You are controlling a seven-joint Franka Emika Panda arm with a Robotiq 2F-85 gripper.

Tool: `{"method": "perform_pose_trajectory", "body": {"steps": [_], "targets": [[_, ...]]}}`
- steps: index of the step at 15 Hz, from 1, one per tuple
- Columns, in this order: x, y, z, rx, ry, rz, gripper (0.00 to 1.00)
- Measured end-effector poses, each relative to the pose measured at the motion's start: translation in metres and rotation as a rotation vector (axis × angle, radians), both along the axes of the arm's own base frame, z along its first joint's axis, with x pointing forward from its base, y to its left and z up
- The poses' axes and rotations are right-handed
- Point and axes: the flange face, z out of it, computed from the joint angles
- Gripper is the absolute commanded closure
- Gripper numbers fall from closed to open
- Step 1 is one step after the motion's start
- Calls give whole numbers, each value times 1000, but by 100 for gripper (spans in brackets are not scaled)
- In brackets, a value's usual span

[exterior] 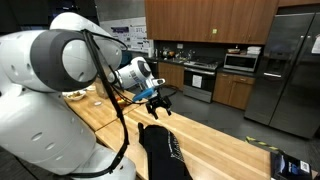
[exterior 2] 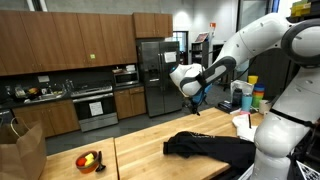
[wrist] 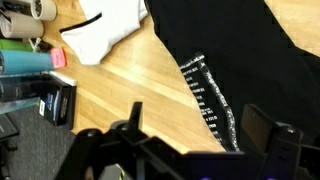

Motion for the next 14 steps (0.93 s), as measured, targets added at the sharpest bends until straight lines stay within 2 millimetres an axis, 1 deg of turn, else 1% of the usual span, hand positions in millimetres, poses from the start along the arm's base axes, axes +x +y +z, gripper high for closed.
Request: {"method": "perform_pose_trajectory", "body": {"steps": [2, 5, 7, 9, 14], "targets": [[-1, 3, -1, 7, -7, 21, 0], [-1, 3, 1, 9, -8, 29, 0], [0, 5, -1, 31, 1, 38, 0], [5, 10, -11, 125, 13, 88, 0], [30, 28, -36, 351, 25, 258, 0]]}}
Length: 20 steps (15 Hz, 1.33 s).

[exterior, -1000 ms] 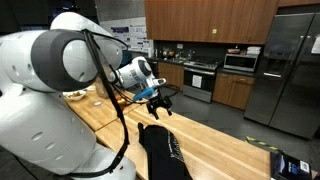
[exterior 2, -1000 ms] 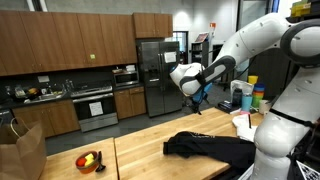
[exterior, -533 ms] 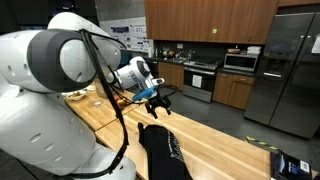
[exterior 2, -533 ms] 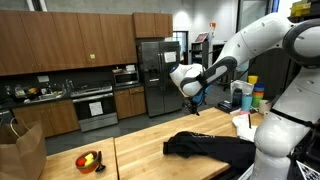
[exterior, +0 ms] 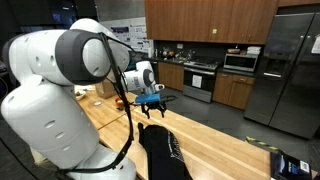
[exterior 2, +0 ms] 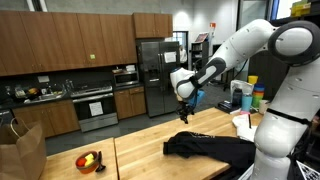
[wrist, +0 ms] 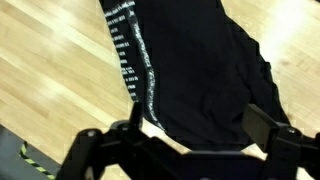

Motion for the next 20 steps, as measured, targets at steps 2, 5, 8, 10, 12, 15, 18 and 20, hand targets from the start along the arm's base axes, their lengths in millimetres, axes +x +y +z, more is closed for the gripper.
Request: {"method": "perform_pose_trajectory", "body": {"steps": [2, 5, 8, 10, 12, 15, 18, 20], "targets": [[4, 8, -8, 73, 24, 81, 0], [8, 18, -20, 160, 101, 199, 0], [10, 22, -32, 186, 197, 275, 0], [14, 22, -37, 180, 243, 293, 0], [20, 22, -43, 170, 275, 304, 0], [29, 25, -55, 156, 305, 316, 0], [39, 31, -66, 136, 322, 340, 0], [45, 36, -74, 123, 328, 357, 0]]}}
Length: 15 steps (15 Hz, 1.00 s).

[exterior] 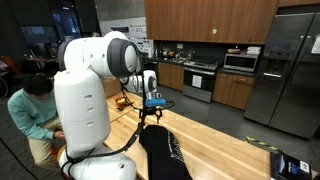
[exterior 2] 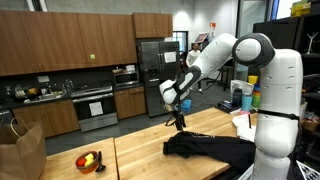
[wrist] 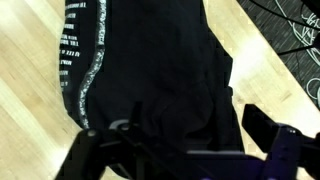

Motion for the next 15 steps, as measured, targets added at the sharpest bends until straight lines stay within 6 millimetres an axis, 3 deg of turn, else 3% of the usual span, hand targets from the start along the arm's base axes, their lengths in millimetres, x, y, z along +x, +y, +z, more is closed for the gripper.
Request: {"method": "perform_pose_trajectory", "body": {"steps": [5, 6, 9, 15], "targets": [[11, 13, -15, -29, -21, 34, 0], [12, 16, -18, -31, -28, 38, 25], [13, 25, -26, -41, -48, 59, 39], [14, 34, -36, -55, -68, 93, 86]]}}
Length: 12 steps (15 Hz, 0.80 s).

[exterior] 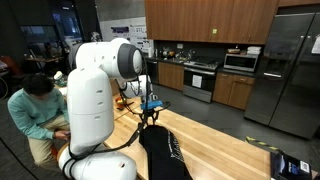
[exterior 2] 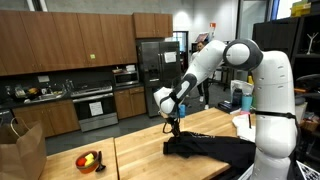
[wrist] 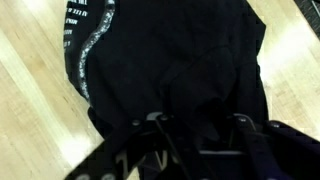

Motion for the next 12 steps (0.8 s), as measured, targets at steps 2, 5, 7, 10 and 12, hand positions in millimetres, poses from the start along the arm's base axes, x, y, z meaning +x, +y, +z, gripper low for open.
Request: {"method": "perform_pose_trajectory", "body": {"steps": [2, 5, 7, 10, 12], "targets": [[1, 0, 0, 4, -7, 1, 100], [2, 0, 1, 9, -17, 1, 100], [3, 0, 1, 10, -19, 1, 100], [3, 1, 2, 11, -21, 0, 100], [6, 0, 8, 6, -40, -19, 100]]}}
